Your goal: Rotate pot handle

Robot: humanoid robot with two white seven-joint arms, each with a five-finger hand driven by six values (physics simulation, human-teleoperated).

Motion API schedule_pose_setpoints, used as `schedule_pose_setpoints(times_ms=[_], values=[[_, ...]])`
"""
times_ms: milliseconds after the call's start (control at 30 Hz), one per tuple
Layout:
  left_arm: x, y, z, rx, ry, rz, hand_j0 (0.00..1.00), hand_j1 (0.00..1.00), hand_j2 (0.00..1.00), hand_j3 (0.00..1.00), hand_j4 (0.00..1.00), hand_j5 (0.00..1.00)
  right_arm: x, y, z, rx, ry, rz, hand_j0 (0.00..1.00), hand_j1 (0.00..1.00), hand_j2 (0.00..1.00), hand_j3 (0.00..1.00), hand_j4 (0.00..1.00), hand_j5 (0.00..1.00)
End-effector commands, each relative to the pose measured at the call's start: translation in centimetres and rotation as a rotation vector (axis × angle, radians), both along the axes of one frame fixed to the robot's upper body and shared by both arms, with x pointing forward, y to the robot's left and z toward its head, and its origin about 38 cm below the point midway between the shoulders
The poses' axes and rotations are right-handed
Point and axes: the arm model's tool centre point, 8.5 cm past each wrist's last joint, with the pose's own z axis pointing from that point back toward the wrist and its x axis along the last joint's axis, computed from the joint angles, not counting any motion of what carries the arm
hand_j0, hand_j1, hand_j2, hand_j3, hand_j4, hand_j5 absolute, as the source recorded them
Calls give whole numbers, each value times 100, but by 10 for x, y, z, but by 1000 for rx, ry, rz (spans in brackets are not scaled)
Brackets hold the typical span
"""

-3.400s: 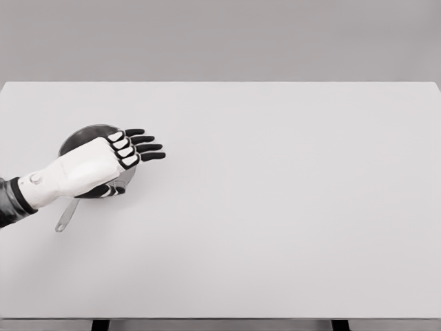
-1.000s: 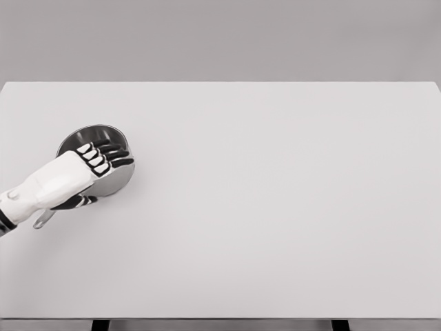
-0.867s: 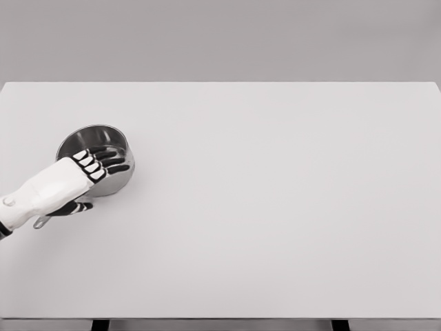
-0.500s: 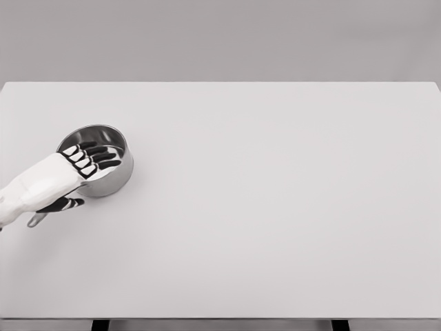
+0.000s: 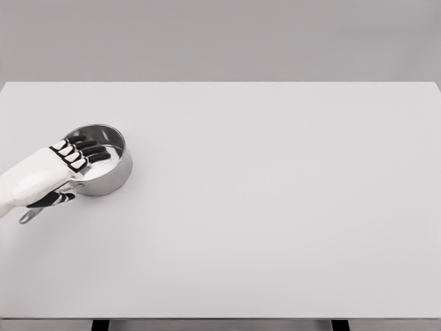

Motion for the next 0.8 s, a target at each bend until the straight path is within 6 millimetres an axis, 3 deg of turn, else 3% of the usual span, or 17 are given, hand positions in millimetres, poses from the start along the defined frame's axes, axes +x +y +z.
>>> schedule_pose_setpoints(times_ms=[0, 100, 767], values=[[0, 1, 1, -4, -1, 3, 100, 100, 100, 100, 100, 100, 0, 0, 0, 0, 0, -1, 100, 100, 100, 100, 100, 100], [2, 12, 2, 9, 1, 29, 100, 100, 100, 100, 100, 100, 0, 0, 0, 0, 0, -1, 100, 100, 100, 100, 100, 100], [5, 26, 5, 26, -2, 65, 100, 100, 100, 100, 100, 100, 0, 0, 0, 0, 0, -1, 100, 100, 100, 100, 100, 100]])
